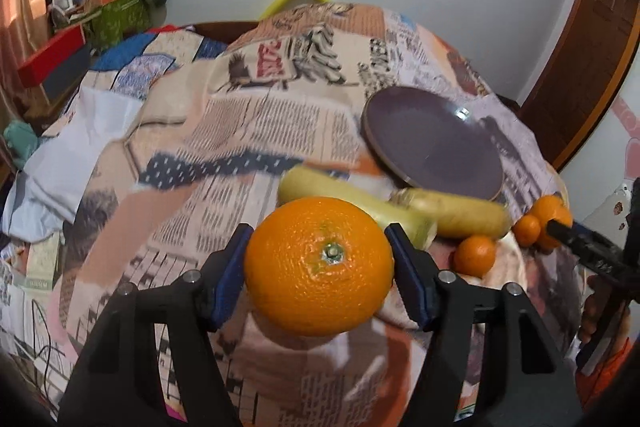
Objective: Organize fruits
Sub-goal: 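Grasp a large orange with the left gripper while the right gripper grasps another large orange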
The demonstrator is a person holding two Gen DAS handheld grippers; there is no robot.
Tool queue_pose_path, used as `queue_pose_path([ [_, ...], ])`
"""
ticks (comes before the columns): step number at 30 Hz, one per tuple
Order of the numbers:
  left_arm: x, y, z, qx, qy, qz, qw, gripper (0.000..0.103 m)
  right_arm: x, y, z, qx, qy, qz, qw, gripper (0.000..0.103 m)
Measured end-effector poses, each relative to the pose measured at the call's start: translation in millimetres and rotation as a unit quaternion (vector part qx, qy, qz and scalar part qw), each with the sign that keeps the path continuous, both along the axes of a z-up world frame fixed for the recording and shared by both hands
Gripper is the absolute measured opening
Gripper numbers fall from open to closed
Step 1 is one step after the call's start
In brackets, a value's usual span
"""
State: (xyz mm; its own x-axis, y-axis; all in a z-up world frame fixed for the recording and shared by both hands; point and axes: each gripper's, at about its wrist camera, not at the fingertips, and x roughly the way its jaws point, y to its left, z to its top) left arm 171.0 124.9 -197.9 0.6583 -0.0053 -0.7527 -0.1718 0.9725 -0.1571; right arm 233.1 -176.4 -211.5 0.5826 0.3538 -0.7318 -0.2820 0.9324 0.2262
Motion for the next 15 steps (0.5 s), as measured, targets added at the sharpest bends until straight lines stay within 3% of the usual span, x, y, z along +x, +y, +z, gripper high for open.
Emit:
queue_pose_path([
  [6,12.4,-15.1,6.2,0.01,-0.01,-0.022,0.9997,0.066,8.1,-1.9,-5.7,0.032,0.021,0.014,0.999,0.068],
  [15,25.2,-26.2,21.0,0.001,-0.034,-0.04,0.9986,0.066,9.7,-1.9,5.0,0.028,0.016,0.015,0.999,0.067],
])
